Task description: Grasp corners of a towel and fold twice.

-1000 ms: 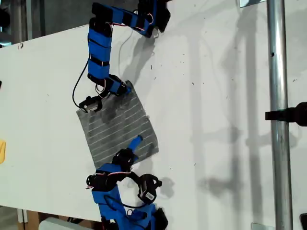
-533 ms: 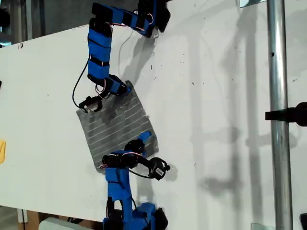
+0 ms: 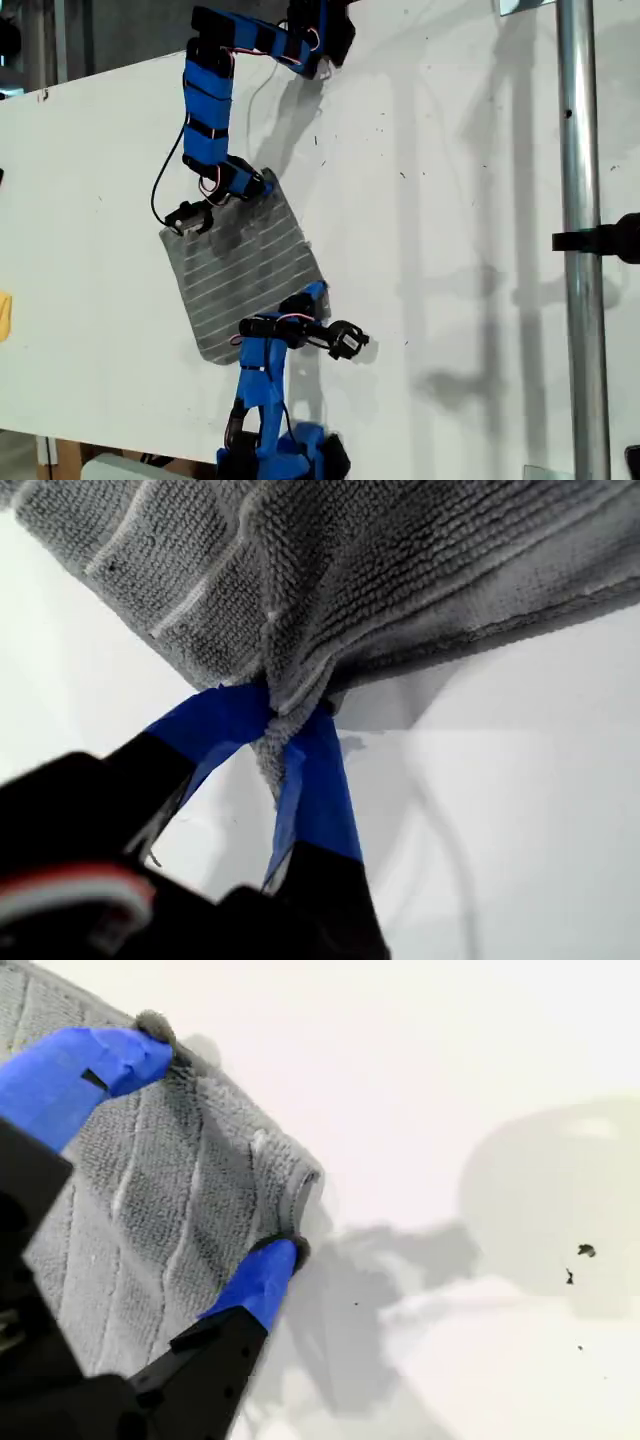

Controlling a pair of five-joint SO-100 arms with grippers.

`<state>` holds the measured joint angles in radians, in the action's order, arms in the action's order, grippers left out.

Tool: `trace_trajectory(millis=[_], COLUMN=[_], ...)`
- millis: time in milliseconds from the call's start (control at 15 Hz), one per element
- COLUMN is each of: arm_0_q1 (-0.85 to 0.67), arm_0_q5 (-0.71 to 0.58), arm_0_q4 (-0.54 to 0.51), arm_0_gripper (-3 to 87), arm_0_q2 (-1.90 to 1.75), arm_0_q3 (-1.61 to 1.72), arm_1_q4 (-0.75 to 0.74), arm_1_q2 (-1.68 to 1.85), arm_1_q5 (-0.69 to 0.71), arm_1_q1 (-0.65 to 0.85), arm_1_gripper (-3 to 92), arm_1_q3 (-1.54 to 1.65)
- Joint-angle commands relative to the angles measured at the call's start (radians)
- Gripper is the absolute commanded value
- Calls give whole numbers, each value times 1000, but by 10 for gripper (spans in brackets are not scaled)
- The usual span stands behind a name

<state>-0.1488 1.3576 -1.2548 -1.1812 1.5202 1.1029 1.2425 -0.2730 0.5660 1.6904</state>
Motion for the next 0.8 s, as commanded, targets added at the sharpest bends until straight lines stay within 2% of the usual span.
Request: trace_trajectory(millis=[0,133,200,267,533,733], arm_0_q1=[-5,-20,-23,-25,-21,15], arm_0_q5=[3,-15,-34,-40,-43,17], arm_0_q4=[21,23,23,25,23,-95], arm_0_gripper=[314,161,40,-20,-29,-29], arm_0_q2=[-8,25,35,38,32,-48], arm_0_q3=[-12,-34,-44,-46,-54,-98], arm_1_q4=[-9,-9,-9,-9,-9,38], arm_1_q2=[-2,-2,-2,-2,0,91], arm_1_q5=[-2,-2,-2,-2,-6,-74], arm_1_q1=[-9,-8,-8,-8,-8,-77], arm_1_gripper=[-3,-3,-3,-3,-3,-3], arm_1_q3=[8,8,8,8,8,35])
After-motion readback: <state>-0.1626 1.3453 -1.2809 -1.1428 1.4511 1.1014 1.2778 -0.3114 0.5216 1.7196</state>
